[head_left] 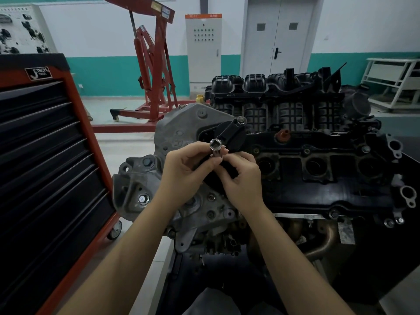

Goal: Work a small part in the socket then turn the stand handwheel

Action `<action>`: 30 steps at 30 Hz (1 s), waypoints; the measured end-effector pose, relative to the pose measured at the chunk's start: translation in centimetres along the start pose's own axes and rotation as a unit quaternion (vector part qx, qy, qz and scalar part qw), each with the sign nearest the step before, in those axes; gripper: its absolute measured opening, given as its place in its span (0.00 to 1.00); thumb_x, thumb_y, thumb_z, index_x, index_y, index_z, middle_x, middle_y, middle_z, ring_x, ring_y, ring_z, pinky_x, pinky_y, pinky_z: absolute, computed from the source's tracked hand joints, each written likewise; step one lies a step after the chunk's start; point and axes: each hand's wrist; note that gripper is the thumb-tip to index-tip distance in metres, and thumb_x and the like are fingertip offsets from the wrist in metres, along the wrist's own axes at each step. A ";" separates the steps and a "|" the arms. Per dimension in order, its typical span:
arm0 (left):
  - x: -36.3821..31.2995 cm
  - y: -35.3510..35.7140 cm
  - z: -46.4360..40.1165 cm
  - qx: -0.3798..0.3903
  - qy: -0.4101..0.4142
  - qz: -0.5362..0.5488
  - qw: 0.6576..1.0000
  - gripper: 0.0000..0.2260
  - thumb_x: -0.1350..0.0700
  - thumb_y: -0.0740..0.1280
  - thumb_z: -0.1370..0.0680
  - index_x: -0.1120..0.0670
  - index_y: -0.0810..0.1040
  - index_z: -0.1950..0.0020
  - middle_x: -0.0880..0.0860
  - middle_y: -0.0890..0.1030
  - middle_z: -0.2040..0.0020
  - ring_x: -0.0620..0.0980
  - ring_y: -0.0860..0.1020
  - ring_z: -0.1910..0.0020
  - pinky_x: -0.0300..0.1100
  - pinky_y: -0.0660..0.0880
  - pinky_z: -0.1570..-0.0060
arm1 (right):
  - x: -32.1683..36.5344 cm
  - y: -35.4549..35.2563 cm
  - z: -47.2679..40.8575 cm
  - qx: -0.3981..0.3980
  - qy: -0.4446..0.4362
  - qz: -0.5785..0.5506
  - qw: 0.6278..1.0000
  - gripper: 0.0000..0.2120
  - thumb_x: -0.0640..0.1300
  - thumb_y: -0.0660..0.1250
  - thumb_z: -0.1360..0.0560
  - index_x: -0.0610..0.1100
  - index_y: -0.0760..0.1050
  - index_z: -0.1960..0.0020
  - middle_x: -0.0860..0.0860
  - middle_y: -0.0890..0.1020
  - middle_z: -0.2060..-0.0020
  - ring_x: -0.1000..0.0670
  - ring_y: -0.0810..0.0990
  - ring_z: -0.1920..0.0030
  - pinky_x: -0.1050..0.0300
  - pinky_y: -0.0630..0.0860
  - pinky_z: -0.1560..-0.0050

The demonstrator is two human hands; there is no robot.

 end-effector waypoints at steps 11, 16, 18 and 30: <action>-0.1 0.2 0.1 -0.012 0.000 0.003 1.000 0.11 0.67 0.70 0.27 0.55 0.81 0.47 0.54 0.84 0.51 0.51 0.83 0.48 0.43 0.77 0.44 | 0.2 -0.1 0.0 0.002 0.001 -0.003 1.000 0.09 0.43 0.70 0.28 0.41 0.82 0.49 0.55 0.83 0.55 0.71 0.71 0.51 0.53 0.73 0.45; -0.1 0.1 0.0 -0.010 0.021 -0.014 1.000 0.10 0.64 0.73 0.28 0.55 0.80 0.48 0.58 0.83 0.52 0.57 0.82 0.50 0.54 0.79 0.46 | 0.2 0.0 0.1 -0.002 0.045 -0.006 0.999 0.09 0.45 0.69 0.29 0.41 0.83 0.54 0.50 0.85 0.58 0.51 0.77 0.52 0.54 0.73 0.48; -0.1 0.1 0.1 -0.021 0.020 -0.011 1.000 0.09 0.61 0.75 0.30 0.56 0.81 0.51 0.60 0.83 0.55 0.59 0.82 0.53 0.54 0.79 0.48 | 0.1 -0.1 0.2 0.004 0.052 0.000 0.999 0.07 0.44 0.71 0.29 0.41 0.83 0.54 0.51 0.85 0.59 0.46 0.78 0.50 0.54 0.72 0.47; -0.2 0.1 0.1 0.005 0.021 -0.022 1.000 0.09 0.65 0.72 0.27 0.58 0.81 0.48 0.57 0.84 0.51 0.55 0.83 0.50 0.51 0.79 0.45 | 0.3 -0.1 0.1 0.001 0.054 0.003 0.999 0.08 0.45 0.72 0.29 0.41 0.83 0.54 0.51 0.85 0.59 0.50 0.77 0.51 0.52 0.73 0.48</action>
Point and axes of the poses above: each hand's wrist, its own z-axis away from the middle knuckle, its own y-axis out of the palm, x = y × z
